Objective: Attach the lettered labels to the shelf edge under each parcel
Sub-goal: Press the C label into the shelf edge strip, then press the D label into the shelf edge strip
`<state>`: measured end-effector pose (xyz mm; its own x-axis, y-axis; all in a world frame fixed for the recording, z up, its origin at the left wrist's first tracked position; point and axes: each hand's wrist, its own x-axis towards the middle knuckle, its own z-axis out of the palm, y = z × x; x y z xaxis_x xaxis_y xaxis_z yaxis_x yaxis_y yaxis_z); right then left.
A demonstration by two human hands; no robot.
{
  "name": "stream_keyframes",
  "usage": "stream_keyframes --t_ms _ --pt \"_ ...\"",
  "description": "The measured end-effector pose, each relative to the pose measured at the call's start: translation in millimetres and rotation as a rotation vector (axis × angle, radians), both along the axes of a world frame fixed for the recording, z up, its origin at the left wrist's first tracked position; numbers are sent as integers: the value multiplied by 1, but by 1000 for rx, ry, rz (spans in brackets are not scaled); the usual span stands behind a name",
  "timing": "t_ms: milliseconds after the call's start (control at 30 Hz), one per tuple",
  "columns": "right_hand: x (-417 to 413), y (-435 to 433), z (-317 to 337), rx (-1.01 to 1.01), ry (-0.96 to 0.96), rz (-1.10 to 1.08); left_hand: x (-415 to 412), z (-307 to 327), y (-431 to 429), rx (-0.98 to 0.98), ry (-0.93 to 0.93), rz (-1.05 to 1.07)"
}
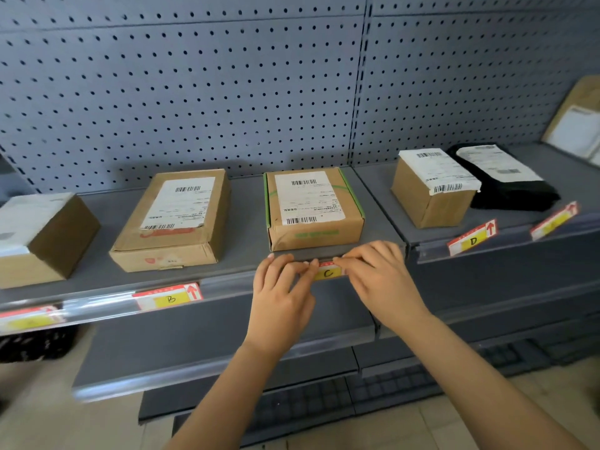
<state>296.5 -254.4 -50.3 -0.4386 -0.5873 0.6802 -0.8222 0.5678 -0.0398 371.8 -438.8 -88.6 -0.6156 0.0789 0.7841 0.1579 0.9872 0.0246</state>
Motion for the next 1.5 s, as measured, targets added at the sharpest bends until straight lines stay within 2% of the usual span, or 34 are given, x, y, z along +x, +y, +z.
stream_keyframes --t_ms 100,267,467,667,867,1000,1267,1500 --pt "7 -3 3 8 -53 -23 6 -1 1 1 -48 6" --pt "16 20 11 -32 -145 -125 9 12 8 122 -66 -96" --pt "20 64 15 -30 -126 -212 -8 29 49 241 -71 -252" --pt "1 122 21 -40 -112 -268 -38 36 112 217 -93 -355" --pt "-48 196 19 -37 -96 -240 -79 30 179 255 -124 -263" --pt "-85 223 24 -9 -42 -142 -105 24 215 232 -90 -166" --pt "-129 219 26 77 -2 10 -122 17 240 264 -84 69" --pt "-147 222 24 102 138 112 -126 15 241 228 -69 93"
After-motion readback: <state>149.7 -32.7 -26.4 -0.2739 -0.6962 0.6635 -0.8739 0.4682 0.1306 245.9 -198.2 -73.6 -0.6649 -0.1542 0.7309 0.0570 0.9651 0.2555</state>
